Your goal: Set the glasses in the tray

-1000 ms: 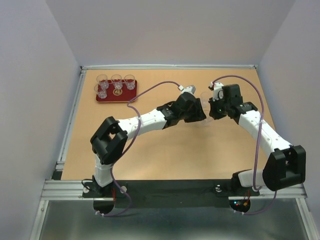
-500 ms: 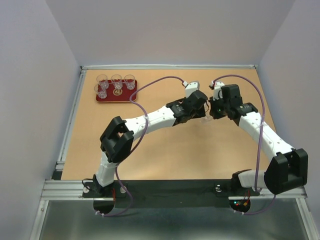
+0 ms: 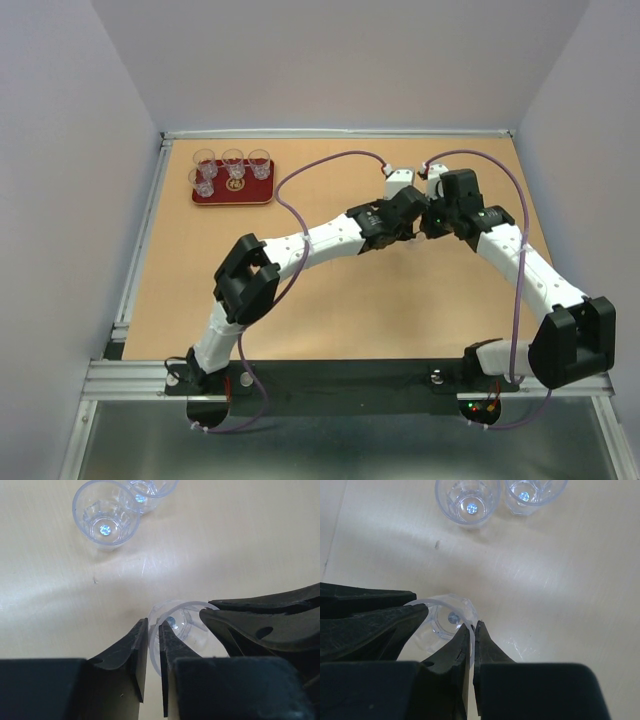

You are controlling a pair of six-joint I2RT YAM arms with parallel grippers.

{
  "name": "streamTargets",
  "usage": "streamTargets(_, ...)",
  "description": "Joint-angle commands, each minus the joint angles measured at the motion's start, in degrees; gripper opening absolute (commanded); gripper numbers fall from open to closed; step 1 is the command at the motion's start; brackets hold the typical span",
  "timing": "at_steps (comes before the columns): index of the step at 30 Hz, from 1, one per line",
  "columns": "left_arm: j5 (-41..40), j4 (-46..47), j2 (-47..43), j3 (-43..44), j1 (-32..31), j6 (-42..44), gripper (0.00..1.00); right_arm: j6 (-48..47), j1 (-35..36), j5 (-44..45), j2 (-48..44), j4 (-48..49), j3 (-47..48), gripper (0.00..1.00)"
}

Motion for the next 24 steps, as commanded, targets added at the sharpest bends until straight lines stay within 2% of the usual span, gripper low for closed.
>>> streamTargets(1,-4.71,-2.79,0.81,3.24,0.66,3.05,0.00,1.24,0.38,-1.84,-2.34,0.71,3.20,0.04)
streamTargets(8,-2.78,-1.21,0.28,2.36,0.66,5.78,0.00,1.42,0.29,-3.42,-3.13,0.62,2.94,0.05)
streamTargets(17,-1.63,-0.33,0.55,1.92,0.66,5.95,0.00,1.33,0.29,-5.53,-3.13,0.62,2.85,0.16)
streamTargets(18,-1.63,-0.24,0.55,1.92,0.66,5.95,0.00,1.24,0.29,-5.70,-3.22,0.62,2.76,0.24)
streamTargets(20,-1.63,-0.24,0.46,2.00,0.66,5.87,0.00,1.24,0.29,-6.05,-3.39,0.62,2.76,0.26)
streamTargets(21,-1.72,-0.07,0.11,1.92,0.75,5.87,0.00,1.33,0.29,-6.14,-3.48,0.71,2.85,0.33)
streamTargets(23,-1.63,0.37,-0.33,1.48,0.66,5.78,0.00,1.24,0.29,-6.14,-3.92,0.62,2.94,0.34)
streamTargets(24,-1.55,1.07,-1.03,0.78,0.75,5.78,0.00,1.42,0.29,-5.88,-4.10,0.71,2.94,0.39)
